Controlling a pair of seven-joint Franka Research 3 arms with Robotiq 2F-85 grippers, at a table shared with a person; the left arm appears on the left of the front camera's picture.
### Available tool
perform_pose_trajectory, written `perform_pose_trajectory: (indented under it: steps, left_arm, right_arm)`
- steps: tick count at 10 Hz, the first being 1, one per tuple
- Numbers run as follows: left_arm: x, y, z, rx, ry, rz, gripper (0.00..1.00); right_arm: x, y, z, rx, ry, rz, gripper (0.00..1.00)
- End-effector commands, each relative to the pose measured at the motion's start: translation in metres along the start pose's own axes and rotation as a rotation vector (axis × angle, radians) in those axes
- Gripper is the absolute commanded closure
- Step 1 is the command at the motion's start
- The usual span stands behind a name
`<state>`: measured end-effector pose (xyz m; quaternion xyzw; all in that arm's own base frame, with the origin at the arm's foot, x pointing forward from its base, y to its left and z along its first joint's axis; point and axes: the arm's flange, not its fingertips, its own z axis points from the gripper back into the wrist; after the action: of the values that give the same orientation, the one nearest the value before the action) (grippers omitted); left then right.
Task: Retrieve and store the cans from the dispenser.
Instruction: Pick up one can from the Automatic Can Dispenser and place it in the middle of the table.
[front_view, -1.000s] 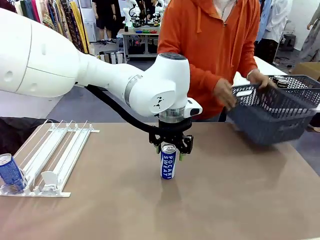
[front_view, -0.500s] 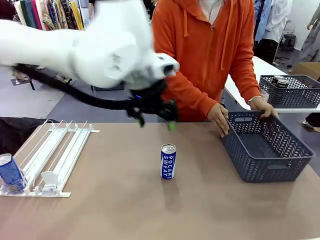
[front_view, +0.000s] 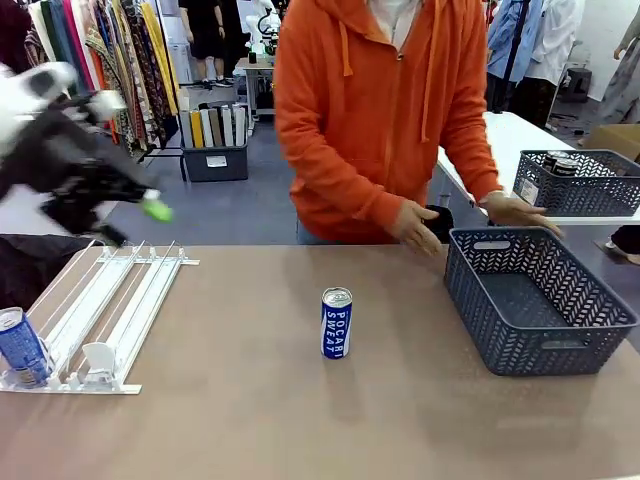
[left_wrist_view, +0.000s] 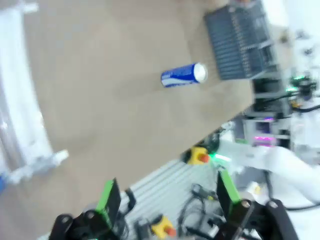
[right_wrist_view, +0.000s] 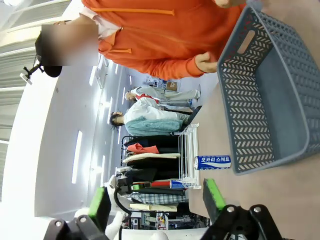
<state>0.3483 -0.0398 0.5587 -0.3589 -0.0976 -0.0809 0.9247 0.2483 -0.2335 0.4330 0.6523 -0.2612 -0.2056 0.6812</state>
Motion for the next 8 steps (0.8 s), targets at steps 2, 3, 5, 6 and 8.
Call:
perform_pose_trajectory:
  steps: [2, 3, 5, 6, 8]
  left_arm:
    - [-0.061, 0.115, 0.093, -0.251, -0.068, 0.173, 0.00]
    - [-0.083, 0.147, 0.101, -0.292, -0.100, 0.250, 0.00]
    - [-0.108, 0.179, 0.092, -0.372, -0.152, 0.285, 0.00]
    - [-0.109, 0.159, 0.117, -0.309, -0.114, 0.248, 0.00]
    - [-0.109, 0.159, 0.117, -0.309, -0.114, 0.248, 0.00]
  right_arm:
    - [0.002, 0.004, 0.000, 0.020, -0.008, 0.005, 0.00]
    - [0.002, 0.004, 0.000, 0.020, -0.008, 0.005, 0.00]
    - [0.002, 0.004, 0.000, 0.020, -0.008, 0.005, 0.00]
    - [0.002, 0.004, 0.000, 0.020, -0.008, 0.005, 0.00]
    - [0.002, 0.004, 0.000, 0.020, -0.008, 0.005, 0.00]
